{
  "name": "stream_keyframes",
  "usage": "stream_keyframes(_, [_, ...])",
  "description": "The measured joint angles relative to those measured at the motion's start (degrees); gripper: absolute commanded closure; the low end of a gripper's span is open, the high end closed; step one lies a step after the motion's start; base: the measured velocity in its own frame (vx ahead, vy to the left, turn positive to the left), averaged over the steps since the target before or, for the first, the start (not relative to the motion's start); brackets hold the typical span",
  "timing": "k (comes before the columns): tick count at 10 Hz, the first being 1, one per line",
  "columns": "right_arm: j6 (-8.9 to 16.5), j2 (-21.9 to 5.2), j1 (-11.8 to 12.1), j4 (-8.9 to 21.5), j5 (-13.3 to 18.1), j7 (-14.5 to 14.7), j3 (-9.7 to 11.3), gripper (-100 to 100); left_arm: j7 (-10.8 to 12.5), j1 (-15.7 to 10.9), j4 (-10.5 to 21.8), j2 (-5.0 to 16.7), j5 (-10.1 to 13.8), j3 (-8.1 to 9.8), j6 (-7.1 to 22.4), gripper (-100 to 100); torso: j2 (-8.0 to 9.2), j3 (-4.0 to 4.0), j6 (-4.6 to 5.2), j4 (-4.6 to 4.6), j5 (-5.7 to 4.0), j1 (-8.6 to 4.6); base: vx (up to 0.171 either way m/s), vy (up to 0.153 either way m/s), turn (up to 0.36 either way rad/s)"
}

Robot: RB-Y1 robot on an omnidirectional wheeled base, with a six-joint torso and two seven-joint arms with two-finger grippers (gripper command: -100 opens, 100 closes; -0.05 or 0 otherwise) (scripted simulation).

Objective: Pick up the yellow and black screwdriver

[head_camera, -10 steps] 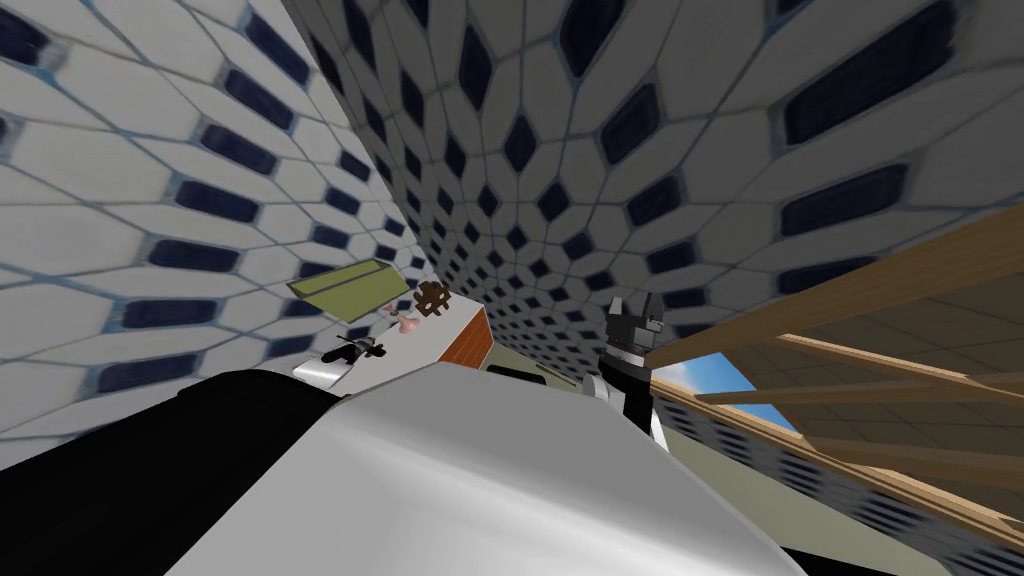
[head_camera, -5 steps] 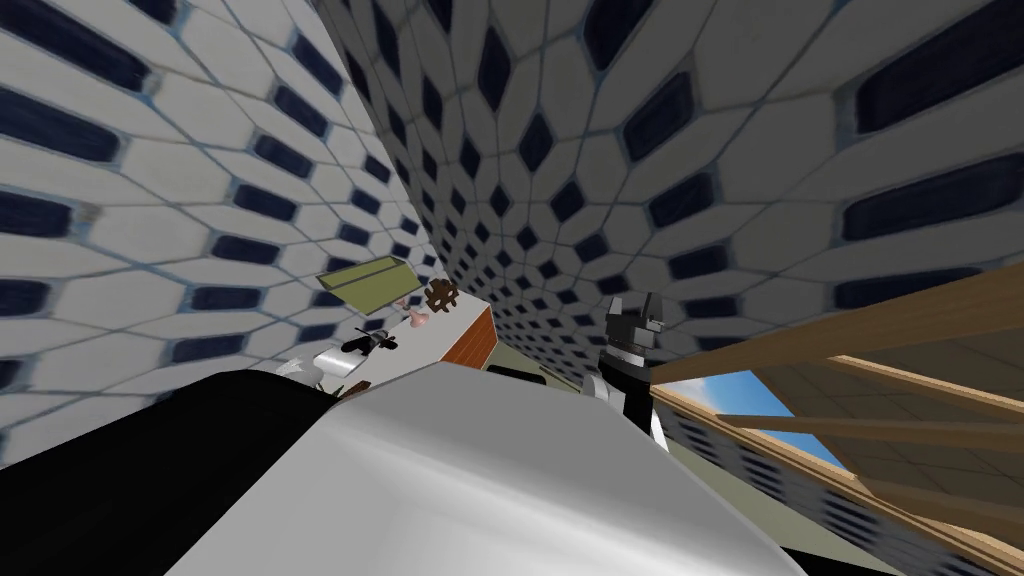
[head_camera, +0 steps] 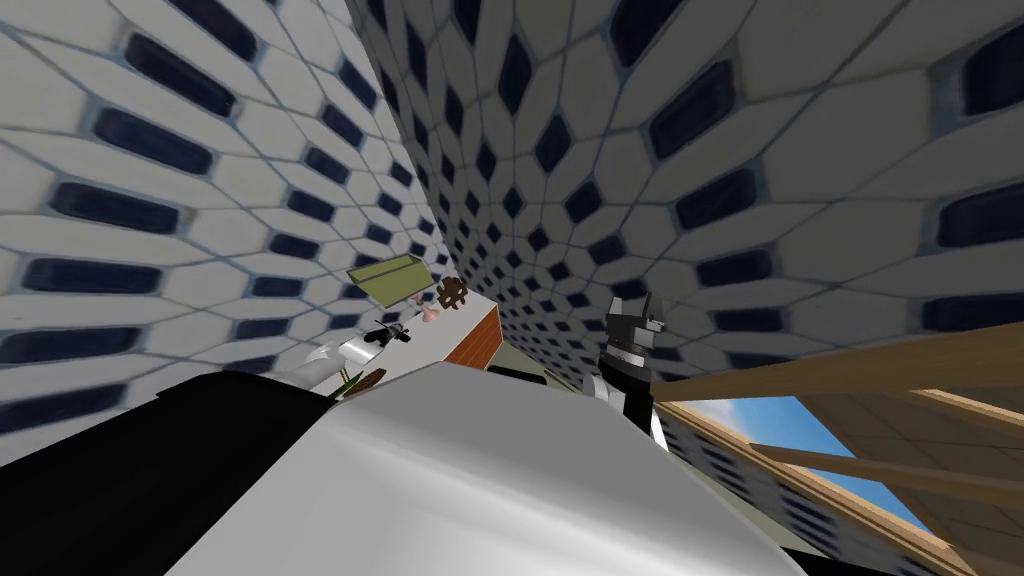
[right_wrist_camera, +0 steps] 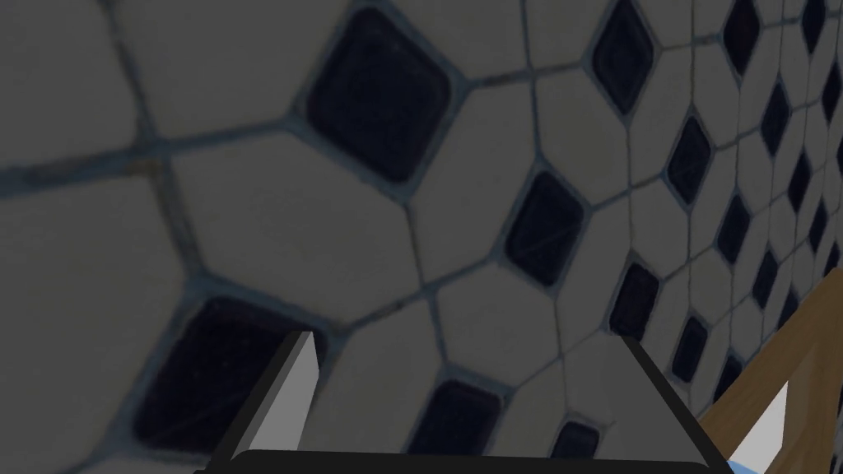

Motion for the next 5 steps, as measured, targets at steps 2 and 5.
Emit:
stream_keyframes(2, [0.0,0.0,0.0,0.0,0.0,0.0,0.0,0,2.4,-3.7,-4.1,0.1,-3.3,-3.22,3.9,100,-0.01,-0.01,-0.05,0.00,0.00,0.13,0.006,0.051,0.245])
stream_keyframes(5, [0.0,0.0,0.0,0.0,0.0,0.0,0.0,0,4.3,-7.7,-7.5,0.7,-5.0,-7.47,7.4,100,-0.02,-0.01,0.07,0.00,0.01,0.02,0.003,0.034,0.204])
